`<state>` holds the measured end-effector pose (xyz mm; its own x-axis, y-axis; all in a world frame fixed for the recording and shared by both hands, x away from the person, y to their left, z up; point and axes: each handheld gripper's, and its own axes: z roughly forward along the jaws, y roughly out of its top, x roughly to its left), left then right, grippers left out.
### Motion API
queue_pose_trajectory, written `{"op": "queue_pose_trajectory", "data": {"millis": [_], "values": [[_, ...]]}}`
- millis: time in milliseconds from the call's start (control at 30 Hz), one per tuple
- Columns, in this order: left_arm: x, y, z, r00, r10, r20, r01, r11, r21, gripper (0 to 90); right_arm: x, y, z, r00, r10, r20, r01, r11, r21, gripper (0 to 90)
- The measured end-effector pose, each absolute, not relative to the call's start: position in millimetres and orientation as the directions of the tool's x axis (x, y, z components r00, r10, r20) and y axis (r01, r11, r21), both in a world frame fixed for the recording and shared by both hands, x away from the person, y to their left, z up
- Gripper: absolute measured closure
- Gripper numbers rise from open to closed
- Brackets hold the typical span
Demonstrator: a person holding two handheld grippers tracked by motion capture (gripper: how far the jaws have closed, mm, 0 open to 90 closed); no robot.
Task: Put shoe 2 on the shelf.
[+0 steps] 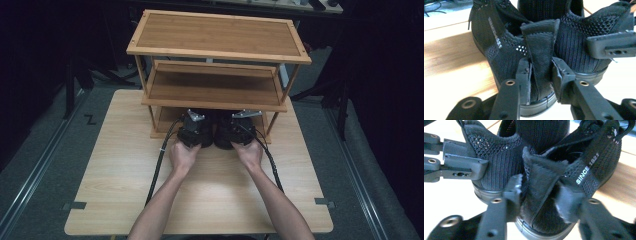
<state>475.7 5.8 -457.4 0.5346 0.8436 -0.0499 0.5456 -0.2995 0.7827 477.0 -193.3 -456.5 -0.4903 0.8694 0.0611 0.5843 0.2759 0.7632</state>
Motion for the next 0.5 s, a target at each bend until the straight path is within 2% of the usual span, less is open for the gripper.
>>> {"op": "queue_pose_trajectory", "data": {"millis": [33, 67, 100, 133, 167, 267, 367, 500], "values": [[475.2, 6.8, -456.5, 0.535, 0.843, -0.051, 0.544, -0.298, 0.784, 63.2, 475.6, -193.0, -455.6, -0.488, 0.871, 0.054, 0.580, 0.277, 0.766, 48.7], [474.7, 7.9, -455.8, 0.535, 0.843, -0.053, 0.544, -0.296, 0.785, 54.4, 471.8, -194.8, -453.5, -0.491, 0.870, 0.044, 0.570, 0.282, 0.772, 43.7], [473.6, 9.3, -455.1, 0.537, 0.842, -0.053, 0.543, -0.297, 0.786, 54.4, 471.8, -194.8, -453.5, -0.491, 0.870, 0.044, 0.570, 0.282, 0.772, 43.7], [471.6, 11.0, -454.4, 0.538, 0.841, -0.054, 0.539, -0.294, 0.789, 48.5, 465.6, -199.4, -451.1, -0.493, 0.869, 0.046, 0.556, 0.273, 0.785, 41.3], [469.1, 13.6, -453.7, 0.539, 0.841, -0.054, 0.532, -0.290, 0.796, 48.5, 465.6, -199.4, -451.1, -0.493, 0.869, 0.046, 0.556, 0.273, 0.785, 41.3], [459.9, 23.7, -452.0, 0.544, 0.836, -0.068, 0.521, -0.273, 0.809, 41.0, 449.6, -216.7, -446.8, -0.497, 0.865, 0.070, 0.532, 0.240, 0.812, 41.1], [444.6, 38.6, -454.7, 0.560, 0.825, -0.078, 0.510, -0.269, 0.817, 39.1, 437.6, -228.4, -447.4, -0.497, 0.863, 0.084, 0.526, 0.223, 0.821, 42.4], [414.0, 68.8, -479.1, 0.542, 0.835, -0.093, 0.522, -0.249, 0.816, 37.7, 407.8, -257.2, -464.6, -0.468, 0.882, 0.060, 0.525, 0.222, 0.822, 47.8]]}}
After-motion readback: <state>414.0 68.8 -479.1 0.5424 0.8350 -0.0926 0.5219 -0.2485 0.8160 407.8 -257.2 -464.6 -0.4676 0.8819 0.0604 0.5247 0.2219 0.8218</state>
